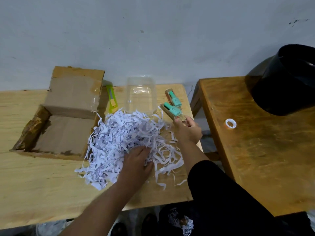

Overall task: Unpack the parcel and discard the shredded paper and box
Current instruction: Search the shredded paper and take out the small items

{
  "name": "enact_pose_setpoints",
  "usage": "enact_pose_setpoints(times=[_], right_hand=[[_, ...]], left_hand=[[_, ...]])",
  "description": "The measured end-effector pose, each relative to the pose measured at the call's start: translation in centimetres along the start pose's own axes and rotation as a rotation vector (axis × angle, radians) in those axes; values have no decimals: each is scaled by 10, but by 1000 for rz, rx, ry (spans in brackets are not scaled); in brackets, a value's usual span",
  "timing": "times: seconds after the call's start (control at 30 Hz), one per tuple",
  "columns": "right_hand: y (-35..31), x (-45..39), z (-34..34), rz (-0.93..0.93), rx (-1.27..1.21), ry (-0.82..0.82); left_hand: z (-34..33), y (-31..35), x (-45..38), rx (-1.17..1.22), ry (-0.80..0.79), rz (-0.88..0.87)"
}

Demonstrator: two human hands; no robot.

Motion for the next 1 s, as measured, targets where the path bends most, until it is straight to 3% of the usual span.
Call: enact_pose_setpoints(times=[0.27, 0.4, 0.5, 0.57, 0.7, 0.87, 1.0], right_hand=[[-6, -19, -19, 22, 82, 40], [-6, -20, -18, 41, 144, -20], [-10, -8, -5, 117, 233, -59], [-10, 11, 6, 242, 259, -86], [3, 58, 16, 526, 365, -314], [29, 78, 11, 629, 533, -605], [24, 74, -11, 758, 638, -663]], left_hand=[[3, 3, 0, -19, 5, -11], [4, 7, -1, -21, -27, -14], [15, 26, 3, 43, -41, -66], [35, 40, 8, 28, 41, -131], [79, 36, 13, -63, 210, -137], [82, -14, 16, -170, 8, -42], [70, -42, 25, -85, -61, 78]])
Point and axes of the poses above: each hand's wrist, its own x-axis away from the middle knuckle, its own z-axis out of the back of the hand, y = z × x, the point moved 8 cm from there along -x, towards the middle knuckle, and after that the axes turned 10 degrees about x, right-handed, at the moved point
